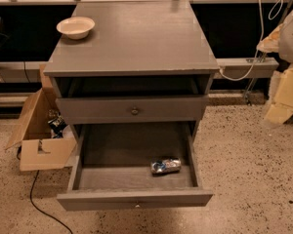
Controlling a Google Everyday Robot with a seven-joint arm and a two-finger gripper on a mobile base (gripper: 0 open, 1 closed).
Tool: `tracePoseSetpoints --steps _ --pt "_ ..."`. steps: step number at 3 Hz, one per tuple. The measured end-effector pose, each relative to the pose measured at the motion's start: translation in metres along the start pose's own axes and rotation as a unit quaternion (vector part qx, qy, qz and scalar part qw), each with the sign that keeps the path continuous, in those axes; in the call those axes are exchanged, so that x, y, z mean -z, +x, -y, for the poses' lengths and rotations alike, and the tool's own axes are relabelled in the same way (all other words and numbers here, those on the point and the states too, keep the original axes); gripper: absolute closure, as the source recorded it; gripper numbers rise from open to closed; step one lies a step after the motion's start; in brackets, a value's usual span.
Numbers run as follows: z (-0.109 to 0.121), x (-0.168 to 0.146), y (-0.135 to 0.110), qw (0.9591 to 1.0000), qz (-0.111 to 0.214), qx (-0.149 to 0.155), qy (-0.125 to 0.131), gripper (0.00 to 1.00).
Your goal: Pick redbull can from middle drawer and place on counter
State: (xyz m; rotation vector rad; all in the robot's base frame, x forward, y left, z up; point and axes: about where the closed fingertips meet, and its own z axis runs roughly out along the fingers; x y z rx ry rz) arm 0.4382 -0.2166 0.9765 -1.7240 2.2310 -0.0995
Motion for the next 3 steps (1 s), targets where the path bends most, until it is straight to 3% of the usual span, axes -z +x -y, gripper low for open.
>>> tracePoseSetpoints --steps 2,3 --pt "-0.005 -0.010 -0.004 0.9998 0.017 0.002 -0.005 0.00" --pt "-0.018 -0.047 -0.017 0.9984 0.049 0.009 -0.029 0.00"
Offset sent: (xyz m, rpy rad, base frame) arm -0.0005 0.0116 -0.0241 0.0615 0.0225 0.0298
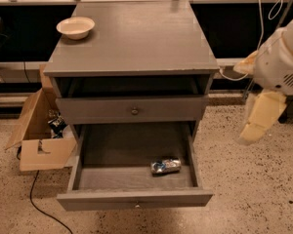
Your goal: Pick redbull can from middle drawer and place on counter
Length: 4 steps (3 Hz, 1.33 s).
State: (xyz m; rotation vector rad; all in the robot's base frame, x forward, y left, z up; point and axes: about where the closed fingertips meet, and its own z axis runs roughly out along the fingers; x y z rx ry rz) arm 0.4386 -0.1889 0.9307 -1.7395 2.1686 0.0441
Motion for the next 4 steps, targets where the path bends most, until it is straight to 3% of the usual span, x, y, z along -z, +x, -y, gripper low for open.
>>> tracePoseSetpoints --steps 1,2,3,4 --pt "-0.014 -0.048 -0.015 0.9994 0.032 -0.004 -0.016 0.00" --pt "-0.014 -0.048 -0.015 0.9994 0.032 -0.004 -0.016 0.00" --pt "-0.014 -0.093 -0.023 0.9989 0.039 0.007 -0.026 0.00" --pt "-0.025 -0.161 -0.048 0.9960 0.060 0.033 -0.058 0.00"
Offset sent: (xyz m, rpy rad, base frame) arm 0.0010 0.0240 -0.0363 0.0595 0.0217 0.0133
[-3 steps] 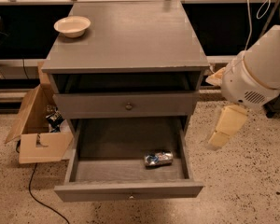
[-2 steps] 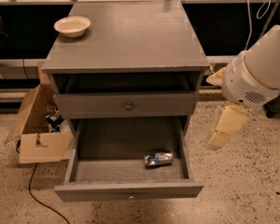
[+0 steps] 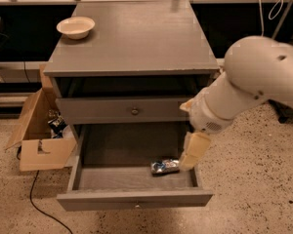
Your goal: Pick redbull can from middle drawer and place on counter
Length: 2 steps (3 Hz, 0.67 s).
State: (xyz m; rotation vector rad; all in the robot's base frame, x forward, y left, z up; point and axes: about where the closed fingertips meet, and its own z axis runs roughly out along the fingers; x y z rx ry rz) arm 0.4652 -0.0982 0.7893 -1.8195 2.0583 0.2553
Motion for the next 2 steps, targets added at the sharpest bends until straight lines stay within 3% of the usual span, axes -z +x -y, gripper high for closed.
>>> tracePoseSetpoints --steps 1,2 --pt "-0.0099 -0.0591 -0.0231 0.9991 0.027 0.024 -0.021 0.00" --pt "-0.0099 -0.0591 -0.0231 0.9991 0.027 0.024 -0.021 0.00"
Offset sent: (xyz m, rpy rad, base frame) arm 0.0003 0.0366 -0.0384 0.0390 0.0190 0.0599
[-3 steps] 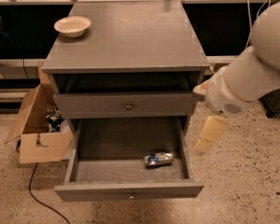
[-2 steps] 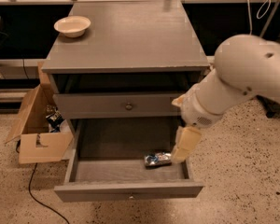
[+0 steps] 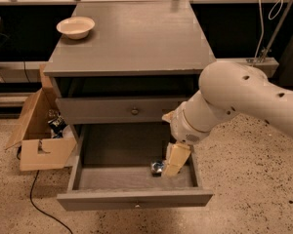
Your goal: Pick redbull can from middle drawer and place on counter
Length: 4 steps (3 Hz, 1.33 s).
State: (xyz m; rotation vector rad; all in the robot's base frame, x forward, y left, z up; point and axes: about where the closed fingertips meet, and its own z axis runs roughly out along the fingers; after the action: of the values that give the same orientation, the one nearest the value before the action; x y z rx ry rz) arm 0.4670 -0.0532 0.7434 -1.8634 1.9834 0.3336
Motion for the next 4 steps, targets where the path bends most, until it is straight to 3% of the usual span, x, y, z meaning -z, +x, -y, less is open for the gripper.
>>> tracePoseSetpoints --steps 1,2,3,4 --pt "0.014 -0.023 0.017 0.9999 -0.008 0.001 0.008 0.00" --pt "0.043 -0.057 0.048 0.9993 -0.023 -0.001 0.029 0.00" --pt "0.083 -0.112 0.089 0.9980 -0.048 -0.009 0.039 0.00" --pt "0.098 -0.161 0.115 0.9976 -0.062 -0.019 0.025 0.00"
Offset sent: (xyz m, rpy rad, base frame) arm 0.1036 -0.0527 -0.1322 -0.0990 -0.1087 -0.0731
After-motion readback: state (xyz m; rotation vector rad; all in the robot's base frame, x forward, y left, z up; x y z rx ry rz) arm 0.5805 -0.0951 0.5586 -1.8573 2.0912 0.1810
